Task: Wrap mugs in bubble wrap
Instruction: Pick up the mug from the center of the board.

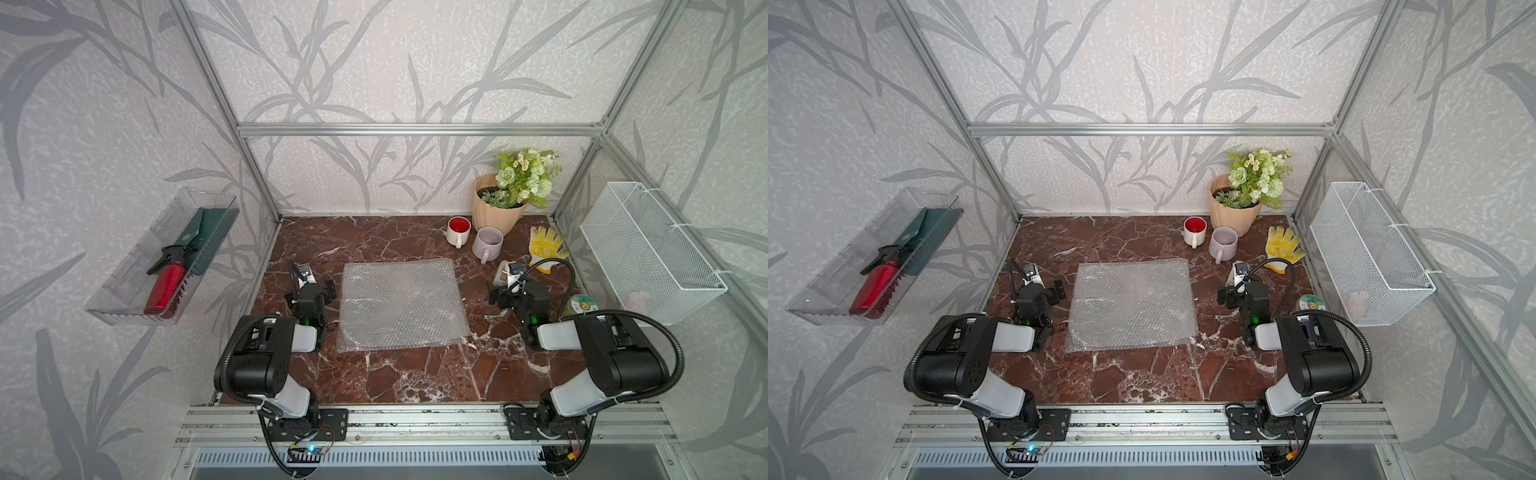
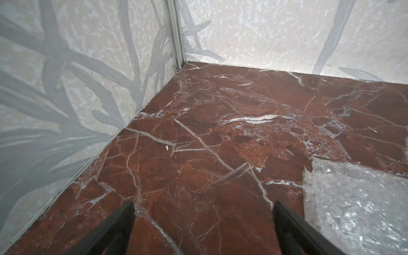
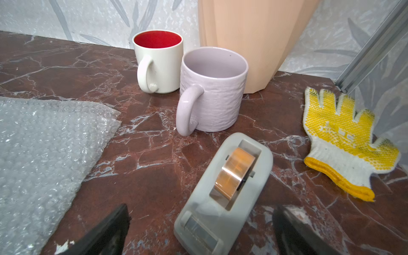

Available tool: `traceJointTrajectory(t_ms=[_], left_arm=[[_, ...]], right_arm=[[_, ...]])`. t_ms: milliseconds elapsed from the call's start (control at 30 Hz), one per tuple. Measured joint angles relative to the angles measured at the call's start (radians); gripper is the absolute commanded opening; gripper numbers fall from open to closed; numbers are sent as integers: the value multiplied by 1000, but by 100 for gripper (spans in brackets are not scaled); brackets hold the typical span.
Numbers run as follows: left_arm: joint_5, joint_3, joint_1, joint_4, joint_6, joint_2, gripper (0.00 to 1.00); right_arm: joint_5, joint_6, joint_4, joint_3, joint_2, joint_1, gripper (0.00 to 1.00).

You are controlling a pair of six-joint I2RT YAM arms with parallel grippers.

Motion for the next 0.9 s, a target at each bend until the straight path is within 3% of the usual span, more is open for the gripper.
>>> traceJointTrajectory(t_ms=[733,900], left_arm=[[0,0,-1,3,3,0,99],[-69,-36,-72,53,48,-42,99]], right_arm=[[0,0,0,0,0,-1,99],[2,0,0,-3,-9,0,99]])
